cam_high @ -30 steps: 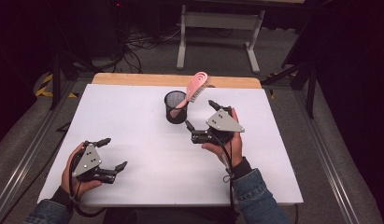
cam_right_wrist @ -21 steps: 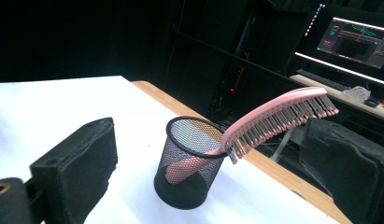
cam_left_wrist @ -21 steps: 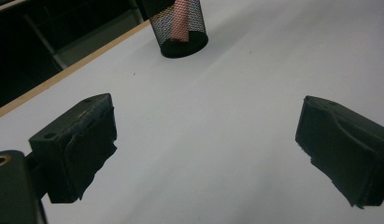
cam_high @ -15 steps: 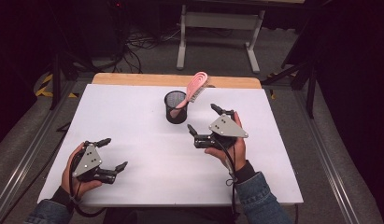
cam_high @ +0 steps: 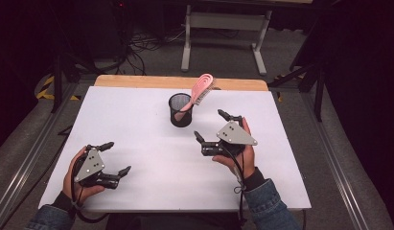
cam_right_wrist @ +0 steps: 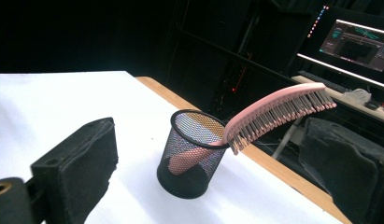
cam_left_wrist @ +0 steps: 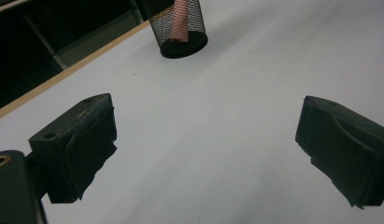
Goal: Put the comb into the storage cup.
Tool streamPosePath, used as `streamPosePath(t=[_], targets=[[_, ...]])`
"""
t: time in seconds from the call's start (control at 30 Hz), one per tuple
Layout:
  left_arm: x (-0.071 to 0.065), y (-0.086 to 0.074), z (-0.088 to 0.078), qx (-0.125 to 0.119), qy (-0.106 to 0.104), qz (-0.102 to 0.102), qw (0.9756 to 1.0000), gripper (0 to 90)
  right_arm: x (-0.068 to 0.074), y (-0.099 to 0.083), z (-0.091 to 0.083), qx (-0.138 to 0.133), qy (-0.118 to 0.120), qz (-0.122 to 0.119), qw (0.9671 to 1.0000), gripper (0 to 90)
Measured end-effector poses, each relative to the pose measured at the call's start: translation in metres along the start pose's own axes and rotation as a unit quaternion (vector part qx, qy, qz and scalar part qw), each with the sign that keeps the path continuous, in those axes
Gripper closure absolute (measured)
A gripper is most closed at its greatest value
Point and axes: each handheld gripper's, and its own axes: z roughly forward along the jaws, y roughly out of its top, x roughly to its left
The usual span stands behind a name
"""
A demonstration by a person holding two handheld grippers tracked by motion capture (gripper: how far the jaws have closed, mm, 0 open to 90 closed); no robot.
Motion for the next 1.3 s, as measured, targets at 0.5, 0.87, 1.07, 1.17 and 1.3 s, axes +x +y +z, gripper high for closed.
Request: streamPosePath(t=[0.5,0.87,1.07,1.17,1.3], targets=[[-0.001,0.000,0.001,0.000,0.000,0.000,1.0000,6.2,0.003,-0.006,-0.009,-0.001,0.004,-0.007,1.0000,5.2],[-0.001,0.000,0.001,0.002,-0.001,0.003,1.0000,6.1,0.008,-0.013,-0.015,0.007,0.009,-0.019,0.9997,5.2],[-0.001,0.000,0.001,0.003,-0.002,0.002,1.0000,6.1,0.009,-0.017,-0.018,0.011,0.007,-0.022,0.9997,5.2],[-0.001,0.000,0.002,0.004,-0.003,0.005,1.0000,5.9,0.008,-0.020,-0.021,0.016,0.011,-0.016,0.9997,5.2],[-0.001,0.000,0.001,0.003,-0.002,0.003,1.0000,5.9,0.008,-0.023,-0.023,0.018,0.012,-0.016,0.9996,5.2]])
